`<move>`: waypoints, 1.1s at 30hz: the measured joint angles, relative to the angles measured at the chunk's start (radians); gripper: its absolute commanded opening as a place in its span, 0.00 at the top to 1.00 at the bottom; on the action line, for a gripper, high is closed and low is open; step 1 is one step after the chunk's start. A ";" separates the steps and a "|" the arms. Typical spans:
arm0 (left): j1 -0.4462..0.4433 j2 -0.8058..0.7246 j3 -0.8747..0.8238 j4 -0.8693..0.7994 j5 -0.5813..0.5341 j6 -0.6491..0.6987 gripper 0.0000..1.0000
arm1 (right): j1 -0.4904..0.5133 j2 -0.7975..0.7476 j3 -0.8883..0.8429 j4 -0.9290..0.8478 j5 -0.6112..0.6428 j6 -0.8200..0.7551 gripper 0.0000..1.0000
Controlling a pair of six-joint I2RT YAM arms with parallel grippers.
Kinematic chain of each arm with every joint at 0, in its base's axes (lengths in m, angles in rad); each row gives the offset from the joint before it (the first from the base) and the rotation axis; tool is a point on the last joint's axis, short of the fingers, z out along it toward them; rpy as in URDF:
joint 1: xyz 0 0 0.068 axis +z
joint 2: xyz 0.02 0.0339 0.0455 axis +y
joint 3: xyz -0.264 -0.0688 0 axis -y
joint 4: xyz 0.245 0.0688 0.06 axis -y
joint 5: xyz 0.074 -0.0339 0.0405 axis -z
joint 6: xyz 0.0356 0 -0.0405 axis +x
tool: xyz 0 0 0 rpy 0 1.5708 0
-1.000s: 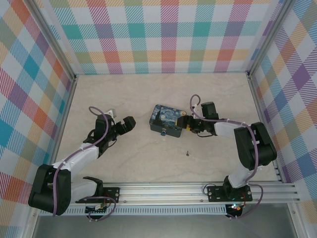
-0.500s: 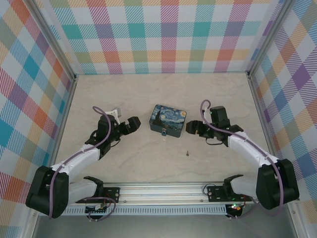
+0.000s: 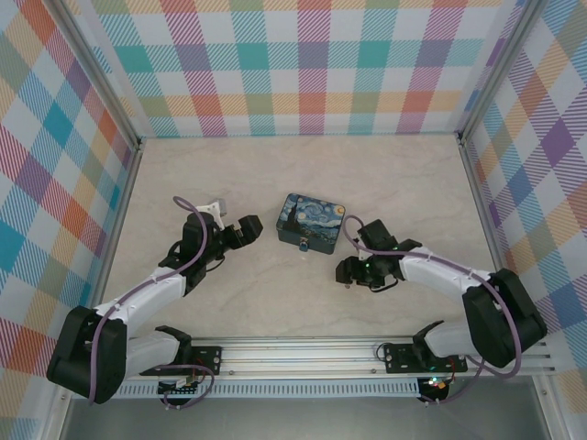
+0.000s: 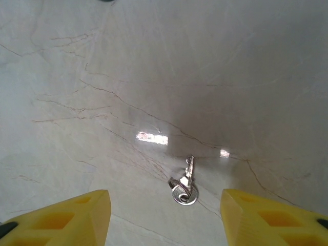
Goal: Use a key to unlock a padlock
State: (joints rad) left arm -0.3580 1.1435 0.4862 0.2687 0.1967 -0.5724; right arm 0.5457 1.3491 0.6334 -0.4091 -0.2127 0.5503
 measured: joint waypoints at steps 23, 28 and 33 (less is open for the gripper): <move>0.000 0.000 -0.013 0.000 -0.015 0.000 0.00 | 0.045 0.058 0.043 0.014 -0.003 -0.005 0.52; 0.000 -0.008 -0.013 -0.004 -0.023 0.004 0.00 | 0.051 0.058 0.047 0.018 -0.008 -0.008 0.52; 0.000 -0.020 -0.013 -0.004 -0.026 0.008 0.00 | 0.056 0.058 0.048 0.018 0.013 -0.008 0.49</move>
State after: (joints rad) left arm -0.3580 1.1233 0.4736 0.2646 0.1711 -0.5640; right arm 0.6022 1.4067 0.6811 -0.3908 -0.2001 0.5419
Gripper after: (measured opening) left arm 0.999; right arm 0.501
